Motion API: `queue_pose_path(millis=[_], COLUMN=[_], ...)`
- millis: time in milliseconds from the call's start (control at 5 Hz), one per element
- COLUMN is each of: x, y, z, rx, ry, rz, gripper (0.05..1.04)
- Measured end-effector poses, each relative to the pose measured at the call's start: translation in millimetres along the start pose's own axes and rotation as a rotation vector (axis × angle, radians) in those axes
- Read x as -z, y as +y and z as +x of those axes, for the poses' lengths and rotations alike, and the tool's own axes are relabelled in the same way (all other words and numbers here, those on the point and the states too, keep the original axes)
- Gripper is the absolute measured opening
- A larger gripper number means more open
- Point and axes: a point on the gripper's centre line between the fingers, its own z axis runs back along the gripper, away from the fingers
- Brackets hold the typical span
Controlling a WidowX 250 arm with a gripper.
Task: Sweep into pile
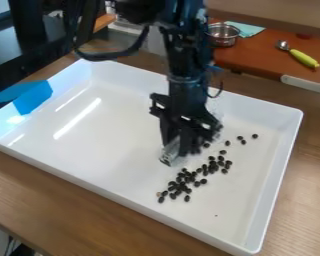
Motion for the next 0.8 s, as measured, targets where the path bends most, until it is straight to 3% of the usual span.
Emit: queue_pose_path(millis=[400, 600, 800], x=[0, -3, -17], y=[-40, -44, -21], z=[-15, -20, -23], rx=[0.137, 0.157, 0.093], ry=[-0.015, -0.017, -0.031], rz=[-0.111, -0.127, -0.149], gripper=[0.361, 0.361, 0.361])
